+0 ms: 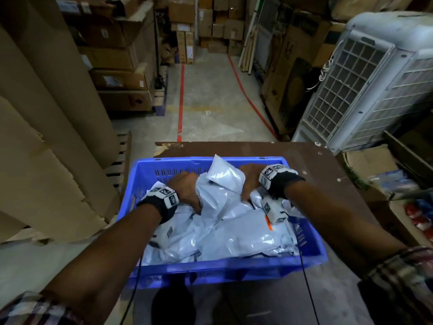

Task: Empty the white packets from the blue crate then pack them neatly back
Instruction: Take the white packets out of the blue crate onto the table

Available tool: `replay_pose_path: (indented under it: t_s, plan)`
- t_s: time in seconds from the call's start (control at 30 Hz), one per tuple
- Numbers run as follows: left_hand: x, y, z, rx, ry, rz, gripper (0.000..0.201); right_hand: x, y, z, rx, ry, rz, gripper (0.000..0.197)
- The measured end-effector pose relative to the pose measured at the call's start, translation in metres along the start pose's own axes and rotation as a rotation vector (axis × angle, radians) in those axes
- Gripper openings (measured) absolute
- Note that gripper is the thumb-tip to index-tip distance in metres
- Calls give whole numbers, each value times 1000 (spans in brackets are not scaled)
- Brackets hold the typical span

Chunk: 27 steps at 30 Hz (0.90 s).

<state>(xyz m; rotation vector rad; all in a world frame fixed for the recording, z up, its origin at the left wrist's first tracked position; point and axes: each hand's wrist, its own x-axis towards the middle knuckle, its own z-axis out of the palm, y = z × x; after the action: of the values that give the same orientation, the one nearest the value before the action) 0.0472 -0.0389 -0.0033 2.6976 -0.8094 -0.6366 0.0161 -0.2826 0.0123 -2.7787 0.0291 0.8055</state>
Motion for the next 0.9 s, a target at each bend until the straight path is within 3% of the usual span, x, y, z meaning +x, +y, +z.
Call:
replay_pose_path:
  t_s: [0.13, 0.27, 0.47, 0.6, 0.73, 0.83, 0.9]
  plan:
    - [-14, 9, -32, -48, 97, 29, 81, -20, -5, -37, 42, 65, -55, 69]
    - [-23, 20, -60, -103, 205, 72, 84, -39, -10, -72, 38, 64, -126, 51]
    - [-28, 57, -79, -186, 261, 61, 68, -76, 10, -104, 117, 164, -125, 56]
    - [-21, 91, -84, -221, 284, 113, 68, -105, 38, -118, 156, 181, -121, 43]
    - [-12, 134, -89, -226, 283, 192, 56, -132, 73, -124, 220, 229, -112, 62]
    - [-2, 170, -91, -231, 285, 209, 48, -156, 100, -132, 283, 222, -139, 57]
    - [6, 194, -92, -243, 289, 223, 44, -166, 121, -137, 318, 272, -161, 74]
